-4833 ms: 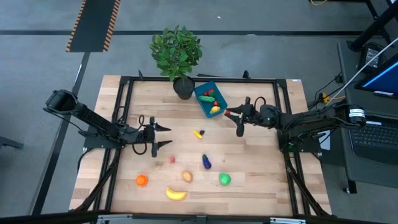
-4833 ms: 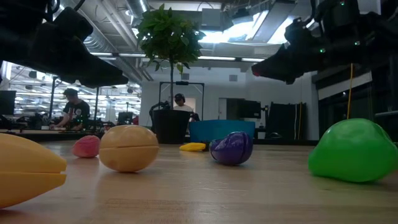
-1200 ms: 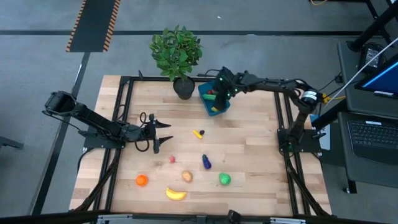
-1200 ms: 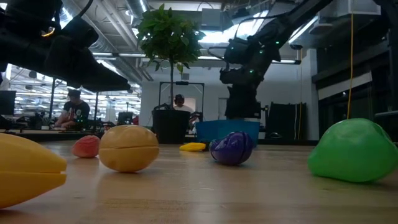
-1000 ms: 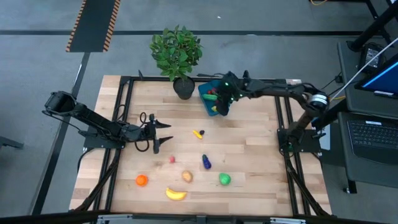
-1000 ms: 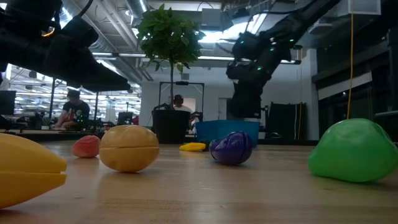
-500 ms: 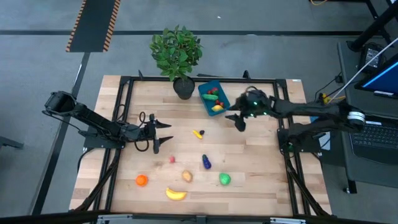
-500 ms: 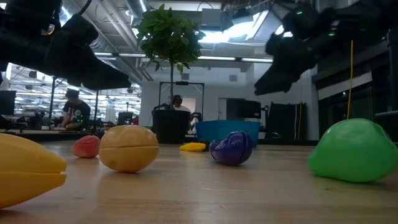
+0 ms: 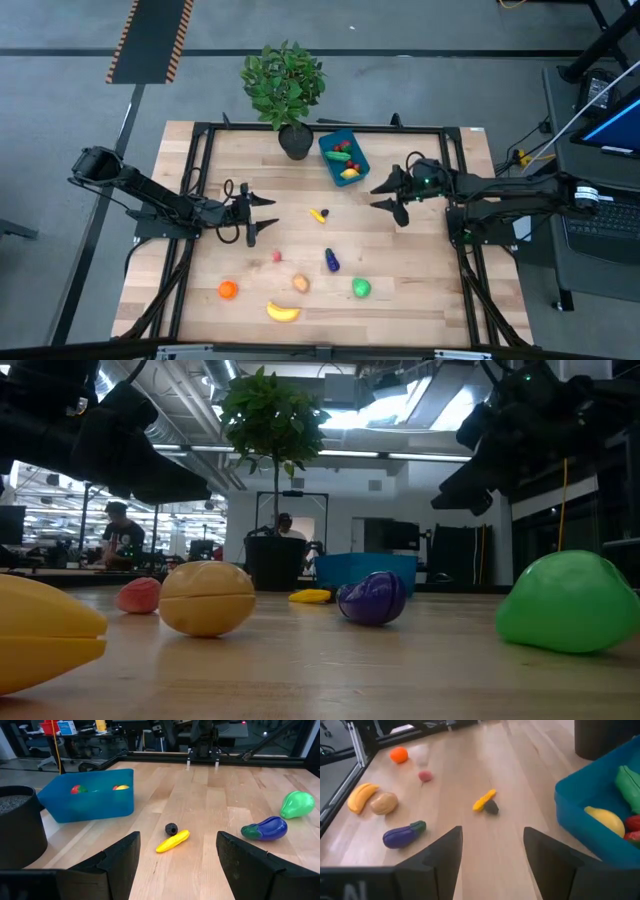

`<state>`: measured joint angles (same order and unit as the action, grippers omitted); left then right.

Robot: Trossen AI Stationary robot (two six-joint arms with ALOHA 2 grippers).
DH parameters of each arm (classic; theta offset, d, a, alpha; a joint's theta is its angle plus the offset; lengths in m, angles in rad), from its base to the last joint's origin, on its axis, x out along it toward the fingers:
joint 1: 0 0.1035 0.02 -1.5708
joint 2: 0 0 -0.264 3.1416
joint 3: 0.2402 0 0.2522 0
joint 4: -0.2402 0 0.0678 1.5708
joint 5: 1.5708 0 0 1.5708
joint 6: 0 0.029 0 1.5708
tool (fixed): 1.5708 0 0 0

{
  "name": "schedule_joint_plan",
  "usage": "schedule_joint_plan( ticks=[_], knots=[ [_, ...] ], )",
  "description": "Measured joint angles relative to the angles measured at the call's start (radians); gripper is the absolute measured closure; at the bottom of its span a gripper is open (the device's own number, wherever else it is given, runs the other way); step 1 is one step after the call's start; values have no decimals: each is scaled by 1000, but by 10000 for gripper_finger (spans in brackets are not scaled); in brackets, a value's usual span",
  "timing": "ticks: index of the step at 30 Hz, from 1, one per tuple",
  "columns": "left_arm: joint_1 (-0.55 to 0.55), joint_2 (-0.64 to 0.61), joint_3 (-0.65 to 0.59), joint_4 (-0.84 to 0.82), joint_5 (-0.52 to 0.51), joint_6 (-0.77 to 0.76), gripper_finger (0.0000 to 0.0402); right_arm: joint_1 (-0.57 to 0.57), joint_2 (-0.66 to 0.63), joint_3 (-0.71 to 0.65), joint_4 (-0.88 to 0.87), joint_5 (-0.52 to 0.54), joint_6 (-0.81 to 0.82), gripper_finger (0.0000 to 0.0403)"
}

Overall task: Pick and placing Produce into tupperware
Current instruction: Put the pear into the blue bin

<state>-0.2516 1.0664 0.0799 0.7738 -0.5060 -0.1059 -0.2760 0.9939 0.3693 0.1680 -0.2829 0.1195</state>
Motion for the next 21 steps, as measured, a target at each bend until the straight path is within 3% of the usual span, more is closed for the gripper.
schedule_joint_plan(
  ticks=[10,15,21],
  knots=[
    [0,0,0,-1,0,1,149,0,0,0,8,5,4,190],
    [0,0,0,-2,0,3,149,-1,0,0,10,121,62,189],
    [0,0,0,-2,0,3,149,0,0,0,9,119,118,153]
  ],
)
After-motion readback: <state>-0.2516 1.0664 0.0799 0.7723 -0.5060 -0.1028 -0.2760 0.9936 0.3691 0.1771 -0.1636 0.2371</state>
